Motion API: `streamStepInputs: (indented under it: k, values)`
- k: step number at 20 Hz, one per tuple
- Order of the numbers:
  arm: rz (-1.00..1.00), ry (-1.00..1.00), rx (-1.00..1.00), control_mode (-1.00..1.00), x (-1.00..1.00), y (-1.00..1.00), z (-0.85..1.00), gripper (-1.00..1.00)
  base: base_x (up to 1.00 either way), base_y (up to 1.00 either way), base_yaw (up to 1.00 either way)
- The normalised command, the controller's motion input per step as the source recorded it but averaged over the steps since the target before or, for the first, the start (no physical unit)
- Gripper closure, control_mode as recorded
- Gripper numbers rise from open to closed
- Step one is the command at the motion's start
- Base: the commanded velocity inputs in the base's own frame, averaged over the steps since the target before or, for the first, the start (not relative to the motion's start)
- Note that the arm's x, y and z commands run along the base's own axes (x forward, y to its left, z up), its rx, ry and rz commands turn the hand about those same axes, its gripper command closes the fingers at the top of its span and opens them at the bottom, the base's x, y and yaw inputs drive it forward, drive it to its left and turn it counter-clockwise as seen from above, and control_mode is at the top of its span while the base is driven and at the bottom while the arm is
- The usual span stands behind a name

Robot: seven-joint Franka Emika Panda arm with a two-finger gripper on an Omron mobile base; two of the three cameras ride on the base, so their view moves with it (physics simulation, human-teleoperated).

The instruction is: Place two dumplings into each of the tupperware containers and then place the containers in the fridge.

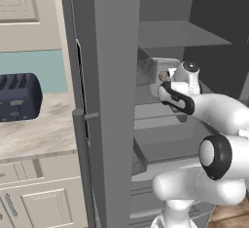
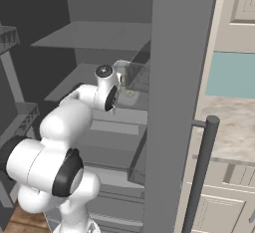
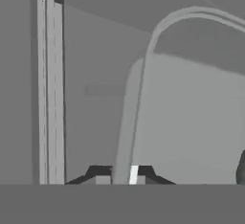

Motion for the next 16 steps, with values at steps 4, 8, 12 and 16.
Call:
streamStepInputs:
  k: [4, 8, 12, 16]
  values:
    - [0.0, -0.03, 0.0, -1.0, 0.38, 0.0, -0.3, 1.0, 0.0, 0.0, 0.0]
    - [0.0, -0.1, 0.0, -1.0, 0.24, 0.0, -0.08, 1.0, 0.0, 0.0, 0.0]
    - [0.0, -0.03, 0.0, -1.0, 0.16, 0.0, 0.0, 1.0, 0.0, 0.0, 0.0]
    - [0.0, -0.02, 0.0, -1.0, 0.31, 0.0, 0.0, -1.0, 0.0, 0.0, 0.0]
